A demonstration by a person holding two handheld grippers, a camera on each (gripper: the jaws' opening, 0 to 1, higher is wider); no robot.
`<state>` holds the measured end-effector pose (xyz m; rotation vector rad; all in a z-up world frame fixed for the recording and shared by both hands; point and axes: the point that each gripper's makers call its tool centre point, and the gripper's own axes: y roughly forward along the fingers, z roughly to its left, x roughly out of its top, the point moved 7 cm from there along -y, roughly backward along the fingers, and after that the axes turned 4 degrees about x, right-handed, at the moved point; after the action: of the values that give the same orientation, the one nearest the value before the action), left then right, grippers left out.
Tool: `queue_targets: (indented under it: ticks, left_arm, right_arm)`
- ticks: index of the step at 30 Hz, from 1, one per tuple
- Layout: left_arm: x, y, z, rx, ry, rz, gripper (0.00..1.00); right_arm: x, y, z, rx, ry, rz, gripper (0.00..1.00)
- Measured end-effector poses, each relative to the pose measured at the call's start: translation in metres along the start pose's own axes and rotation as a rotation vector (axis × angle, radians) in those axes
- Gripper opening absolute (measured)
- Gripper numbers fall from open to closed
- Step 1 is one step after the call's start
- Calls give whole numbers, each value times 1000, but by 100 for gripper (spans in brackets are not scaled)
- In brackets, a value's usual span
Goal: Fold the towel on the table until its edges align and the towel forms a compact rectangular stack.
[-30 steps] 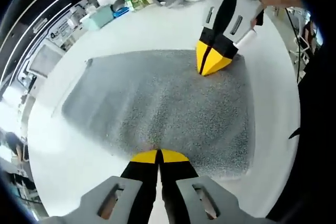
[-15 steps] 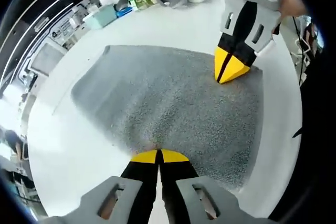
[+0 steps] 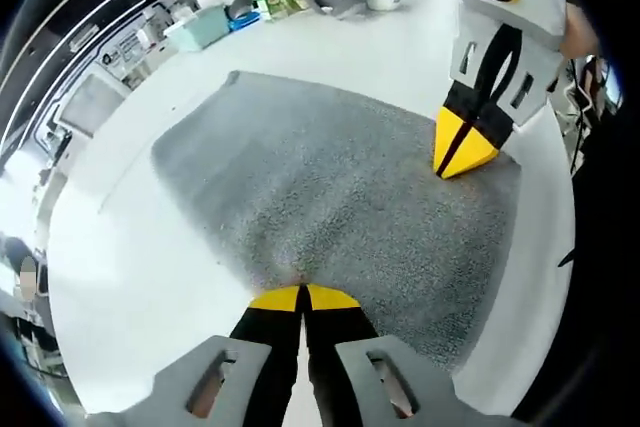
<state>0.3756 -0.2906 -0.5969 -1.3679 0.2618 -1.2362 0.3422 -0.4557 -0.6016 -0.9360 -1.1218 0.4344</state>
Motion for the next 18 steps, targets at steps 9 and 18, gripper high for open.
queue_targets:
  ticks: [9, 18]
  left_arm:
    - [-2, 0, 0, 0, -12, -16, 1]
    - [-1, 0, 0, -15, 3, -21, 1]
  right_arm:
    - [-1, -1, -1, 4, 5, -18, 0]
    - [-3, 0, -1, -1, -1, -45, 0]
